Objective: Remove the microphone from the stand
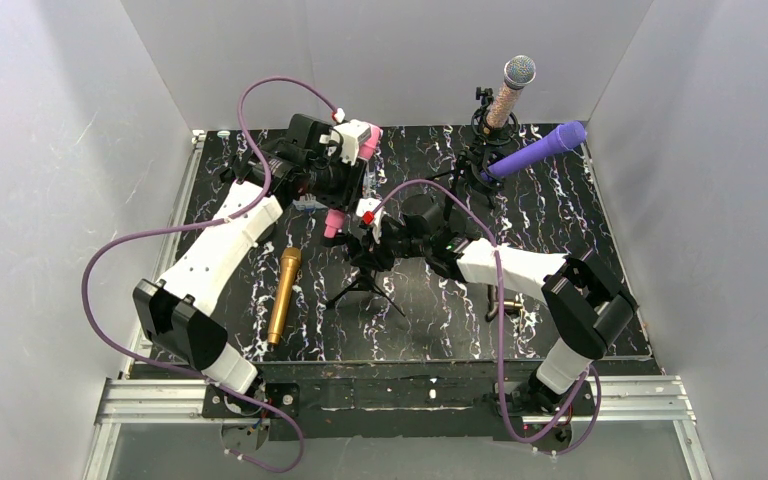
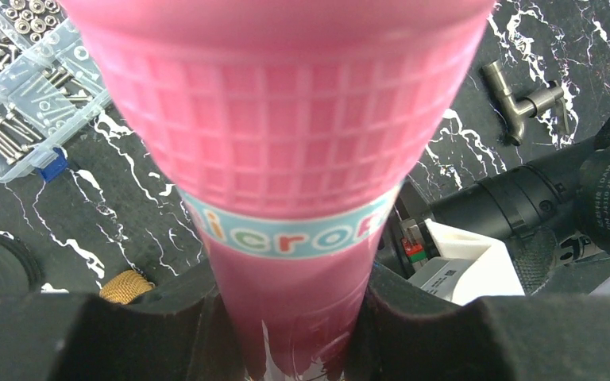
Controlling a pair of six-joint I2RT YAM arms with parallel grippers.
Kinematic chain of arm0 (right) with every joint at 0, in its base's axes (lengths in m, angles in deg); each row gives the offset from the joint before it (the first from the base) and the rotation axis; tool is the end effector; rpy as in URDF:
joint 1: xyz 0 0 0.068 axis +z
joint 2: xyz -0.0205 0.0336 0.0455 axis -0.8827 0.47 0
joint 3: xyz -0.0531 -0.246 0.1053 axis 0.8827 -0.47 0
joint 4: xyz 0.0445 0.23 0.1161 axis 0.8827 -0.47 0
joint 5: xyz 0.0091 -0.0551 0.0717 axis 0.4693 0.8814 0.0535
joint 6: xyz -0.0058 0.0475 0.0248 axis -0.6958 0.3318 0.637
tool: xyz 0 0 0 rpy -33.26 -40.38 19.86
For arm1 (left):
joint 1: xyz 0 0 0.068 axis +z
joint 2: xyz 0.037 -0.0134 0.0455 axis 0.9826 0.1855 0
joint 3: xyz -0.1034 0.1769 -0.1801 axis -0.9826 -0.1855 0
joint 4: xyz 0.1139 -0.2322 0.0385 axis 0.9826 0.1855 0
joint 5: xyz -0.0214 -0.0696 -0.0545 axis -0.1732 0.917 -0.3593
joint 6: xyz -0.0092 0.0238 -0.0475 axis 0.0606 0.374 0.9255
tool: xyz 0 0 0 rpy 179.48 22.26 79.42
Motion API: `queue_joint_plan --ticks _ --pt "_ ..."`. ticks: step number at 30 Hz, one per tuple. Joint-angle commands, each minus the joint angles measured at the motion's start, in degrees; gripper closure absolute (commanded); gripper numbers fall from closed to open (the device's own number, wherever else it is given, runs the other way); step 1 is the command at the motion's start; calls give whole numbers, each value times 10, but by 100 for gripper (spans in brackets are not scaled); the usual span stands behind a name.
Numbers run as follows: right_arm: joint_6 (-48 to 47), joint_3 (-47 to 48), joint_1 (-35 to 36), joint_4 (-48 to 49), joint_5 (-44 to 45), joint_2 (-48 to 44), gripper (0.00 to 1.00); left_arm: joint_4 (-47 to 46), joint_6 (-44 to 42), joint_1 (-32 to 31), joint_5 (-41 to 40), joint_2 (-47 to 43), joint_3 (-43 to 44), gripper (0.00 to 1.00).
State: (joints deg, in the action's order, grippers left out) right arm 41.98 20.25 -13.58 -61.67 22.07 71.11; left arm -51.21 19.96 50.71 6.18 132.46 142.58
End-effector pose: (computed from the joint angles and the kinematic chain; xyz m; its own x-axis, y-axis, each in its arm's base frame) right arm 0.2343 0.2893 0.2412 -0.0312 -0.2931 -0.9556 -0.9799 0.1974 -0.0286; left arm 0.3154 -0.1815 0.4448 -0.1183 0.0612 -0.9911 0.6694 0.7421 -0.0341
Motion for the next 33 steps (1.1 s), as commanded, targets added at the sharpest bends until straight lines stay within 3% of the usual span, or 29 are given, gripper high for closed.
queue_joint_plan --ticks 1,23,33 --pt "-58 -12 5 -33 6 -4 99 -5 -27 7 -31 -4 17 100" --pt "-57 -8 2 -38 34 0 99 -1 -50 27 -77 -9 102 100" --pt "-86 8 -5 -102 17 -48 99 37 -47 54 -99 -55 66 100"
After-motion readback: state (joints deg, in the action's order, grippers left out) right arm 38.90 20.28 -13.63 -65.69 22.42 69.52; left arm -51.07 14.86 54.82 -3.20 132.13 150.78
